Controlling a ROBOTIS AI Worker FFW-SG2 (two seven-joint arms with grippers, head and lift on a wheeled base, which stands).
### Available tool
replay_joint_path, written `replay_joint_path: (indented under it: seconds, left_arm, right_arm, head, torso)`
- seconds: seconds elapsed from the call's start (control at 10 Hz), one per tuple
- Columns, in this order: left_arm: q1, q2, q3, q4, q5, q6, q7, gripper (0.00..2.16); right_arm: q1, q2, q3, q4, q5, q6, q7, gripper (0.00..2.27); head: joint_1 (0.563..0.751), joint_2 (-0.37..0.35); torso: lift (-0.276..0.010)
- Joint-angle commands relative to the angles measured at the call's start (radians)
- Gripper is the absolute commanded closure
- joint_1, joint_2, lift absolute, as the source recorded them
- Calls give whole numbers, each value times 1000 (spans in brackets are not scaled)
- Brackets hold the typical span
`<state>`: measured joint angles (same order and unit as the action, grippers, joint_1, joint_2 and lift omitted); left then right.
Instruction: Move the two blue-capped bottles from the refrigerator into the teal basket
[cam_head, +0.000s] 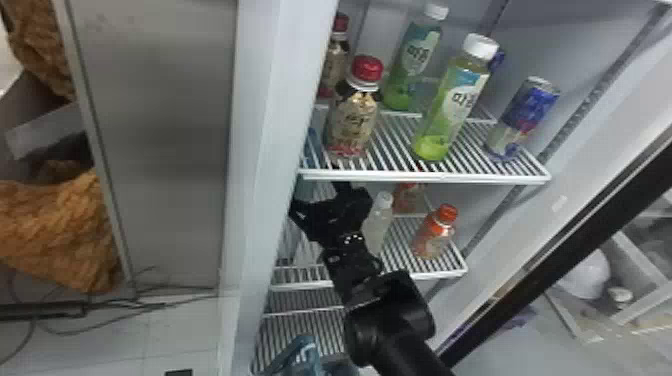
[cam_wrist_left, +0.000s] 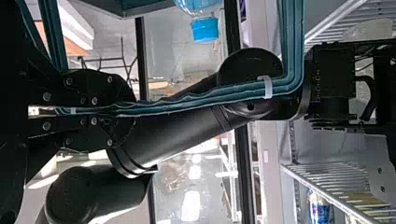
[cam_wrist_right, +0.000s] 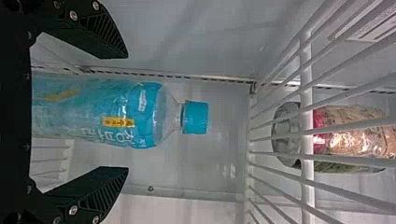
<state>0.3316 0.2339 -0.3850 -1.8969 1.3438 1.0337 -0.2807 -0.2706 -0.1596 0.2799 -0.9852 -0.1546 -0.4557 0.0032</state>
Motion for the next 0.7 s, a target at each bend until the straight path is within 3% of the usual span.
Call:
replay_joint_path:
  seconds: [0.0, 0.6]
  left_arm:
    - [-3, -1, 0, 1, 0, 0, 0, 1093]
    - [-15, -5, -2, 8, 2, -15, 0, 1093]
  right_arm:
    - [-22, -1, 10, 15, 1, 9, -6, 159]
    - [-83, -8, 22, 42, 0, 68, -8, 223]
  head:
    - [695, -350]
    - [695, -350]
  torso:
    - [-153]
    - [-153]
